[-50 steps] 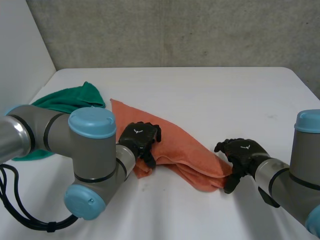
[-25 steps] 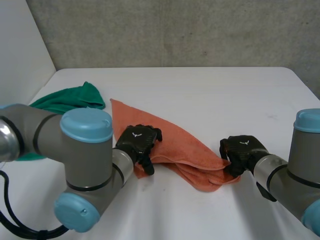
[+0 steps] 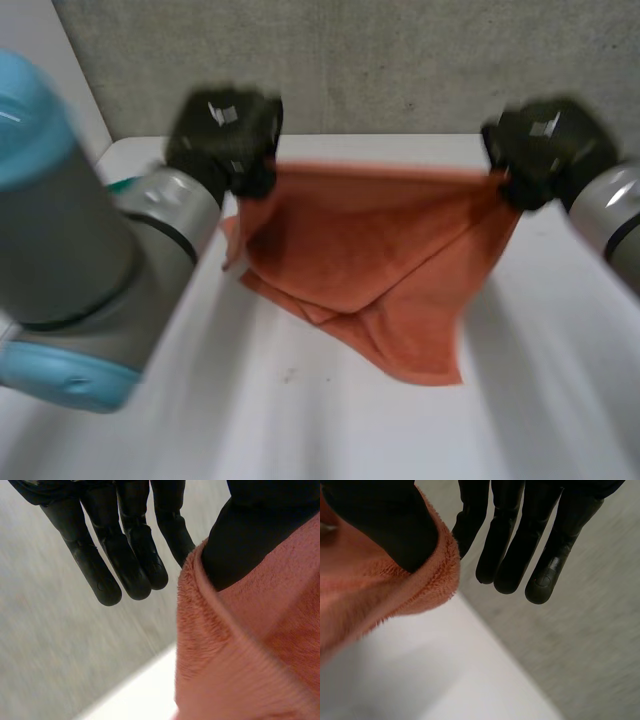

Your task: Fold the laundry.

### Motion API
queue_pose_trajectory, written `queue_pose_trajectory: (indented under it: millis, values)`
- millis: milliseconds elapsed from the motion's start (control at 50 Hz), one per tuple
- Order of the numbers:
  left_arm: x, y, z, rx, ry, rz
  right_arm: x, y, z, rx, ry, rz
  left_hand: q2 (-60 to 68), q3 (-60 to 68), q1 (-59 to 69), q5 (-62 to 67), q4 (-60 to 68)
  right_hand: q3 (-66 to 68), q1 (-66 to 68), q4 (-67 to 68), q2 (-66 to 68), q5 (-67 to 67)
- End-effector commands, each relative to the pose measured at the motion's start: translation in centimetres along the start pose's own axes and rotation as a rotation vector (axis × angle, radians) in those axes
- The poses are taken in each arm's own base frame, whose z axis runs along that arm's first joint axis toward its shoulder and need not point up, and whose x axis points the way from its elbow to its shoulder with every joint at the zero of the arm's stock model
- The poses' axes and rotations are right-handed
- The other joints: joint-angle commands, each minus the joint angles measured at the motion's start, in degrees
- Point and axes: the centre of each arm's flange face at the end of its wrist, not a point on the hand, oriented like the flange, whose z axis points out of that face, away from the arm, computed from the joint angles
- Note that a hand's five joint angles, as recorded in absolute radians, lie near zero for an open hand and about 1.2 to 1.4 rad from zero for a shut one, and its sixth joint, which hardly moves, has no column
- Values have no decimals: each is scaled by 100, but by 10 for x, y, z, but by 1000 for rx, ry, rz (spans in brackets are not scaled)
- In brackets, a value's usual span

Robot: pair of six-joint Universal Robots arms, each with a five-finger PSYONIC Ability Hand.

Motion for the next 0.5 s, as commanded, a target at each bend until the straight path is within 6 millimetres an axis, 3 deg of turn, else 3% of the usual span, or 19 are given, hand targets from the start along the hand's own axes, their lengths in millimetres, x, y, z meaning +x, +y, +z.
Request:
queue_pose_trajectory:
  millis: [20, 60, 140, 280, 340, 380, 440, 500]
  values:
    - [-13, -57, -18, 165, 54, 3, 30, -64, -22, 93, 40, -35, 1174, 1207, 1466, 1517, 1159, 1252, 2516, 1222, 1347, 1329]
    - [-16, -54, -15, 151, 48, 5, 31, -67, -22, 78, 26, -41, 1174, 1207, 1466, 1517, 1159, 1252, 2516, 1222, 1347, 1329]
    - [-17, -33, 2, 84, 44, 15, 25, -54, -3, -3, -19, -64, 1174, 1207, 1466, 1517, 1159, 1252, 2516, 1222, 1347, 1329]
    - [-12, 34, 53, -62, 48, 86, 13, -20, 43, -91, -65, -74, 1174, 1207, 1466, 1517, 1159, 1252, 2516, 1222, 1347, 1329]
    - [-6, 59, 86, -62, 49, 187, 8, -3, 75, -106, -56, -62, 1174, 1207, 1466, 1517, 1159, 1252, 2516, 1222, 1347, 1329]
    - [-4, 58, 98, -26, 39, 220, 10, -2, 87, -84, -25, -62, 1174, 1207, 1466, 1517, 1159, 1252, 2516, 1222, 1347, 1329]
    - [-10, 36, 123, 110, -19, 268, 18, -15, 112, 38, 91, -55, 1174, 1207, 1466, 1517, 1159, 1252, 2516, 1222, 1347, 1329]
    - [-20, -9, 136, 311, -102, 284, 36, -46, 124, 235, 230, -62, 1174, 1207, 1466, 1517, 1159, 1252, 2516, 1222, 1347, 1329]
